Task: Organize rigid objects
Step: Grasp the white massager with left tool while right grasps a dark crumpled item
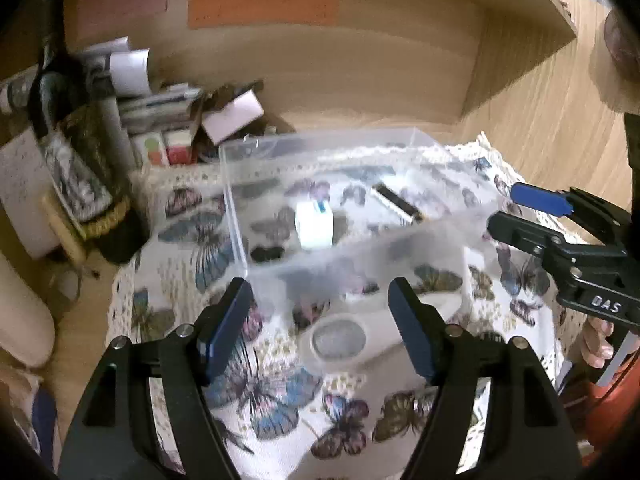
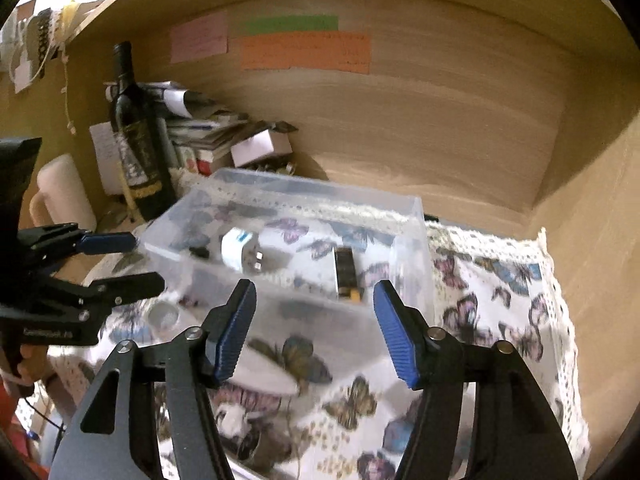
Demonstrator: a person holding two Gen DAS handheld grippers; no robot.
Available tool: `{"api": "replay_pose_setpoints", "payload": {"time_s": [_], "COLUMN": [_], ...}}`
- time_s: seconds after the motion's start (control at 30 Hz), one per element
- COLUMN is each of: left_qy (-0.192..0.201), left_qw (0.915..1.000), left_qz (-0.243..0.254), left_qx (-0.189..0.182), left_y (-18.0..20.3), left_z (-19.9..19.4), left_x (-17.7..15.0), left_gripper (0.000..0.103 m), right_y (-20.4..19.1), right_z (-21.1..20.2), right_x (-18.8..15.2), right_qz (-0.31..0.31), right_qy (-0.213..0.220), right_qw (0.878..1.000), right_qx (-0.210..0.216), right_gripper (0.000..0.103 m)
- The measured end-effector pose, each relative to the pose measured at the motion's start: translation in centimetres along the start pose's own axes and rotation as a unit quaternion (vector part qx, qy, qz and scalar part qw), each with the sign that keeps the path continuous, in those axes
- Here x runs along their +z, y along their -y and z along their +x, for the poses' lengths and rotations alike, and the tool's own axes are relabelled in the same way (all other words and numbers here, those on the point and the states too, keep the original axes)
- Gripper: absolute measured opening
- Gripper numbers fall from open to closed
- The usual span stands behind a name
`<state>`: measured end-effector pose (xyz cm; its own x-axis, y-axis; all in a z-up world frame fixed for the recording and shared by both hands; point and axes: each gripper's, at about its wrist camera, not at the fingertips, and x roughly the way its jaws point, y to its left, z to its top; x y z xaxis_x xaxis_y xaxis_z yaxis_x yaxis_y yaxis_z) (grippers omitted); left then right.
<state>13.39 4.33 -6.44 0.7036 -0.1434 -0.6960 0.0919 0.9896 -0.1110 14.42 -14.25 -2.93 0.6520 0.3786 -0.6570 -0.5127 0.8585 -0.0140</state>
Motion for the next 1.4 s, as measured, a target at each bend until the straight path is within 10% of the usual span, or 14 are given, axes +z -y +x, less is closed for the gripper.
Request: {"api": "replay_pose_setpoints", "payload": {"time_s": [0.57,0.93,1.07,1.4], "left_qy": [-0.071,-0.087,-0.096,-0.073], "left_qw": [0.9962,0.9925,0.9904,0.9921], "left_qz": [0.05,0.07,0.082,0.091], "left_qx": [-0.015,-0.051,-0.057,-0.045], "left_y": [3.2,4.6,5.4,5.6], "left_z": [4.4,5.7,4.7,4.4], "left_x": [-2.2,-1.9,-3.4,-2.7], "left_gripper": [0.077,0.073,0.058,0.063], "right_y": [-1.0,0.1,1.0,2.5], "right_z": [1.9,1.8,1.6,0.5], "right_x": [-7.9,-8.6,-8.7,-8.5], "right_qz": [0.04,0.045,0.055,0.073], "right_qy": [-0.095,-0.096,-0.092,-0.078], "right_qw": [0.994,0.994,0.994,0.994], "right_qx": [0.042,0.03,0.019,0.008], "right_gripper": [0.059,0.028,0.028,0.027]}}
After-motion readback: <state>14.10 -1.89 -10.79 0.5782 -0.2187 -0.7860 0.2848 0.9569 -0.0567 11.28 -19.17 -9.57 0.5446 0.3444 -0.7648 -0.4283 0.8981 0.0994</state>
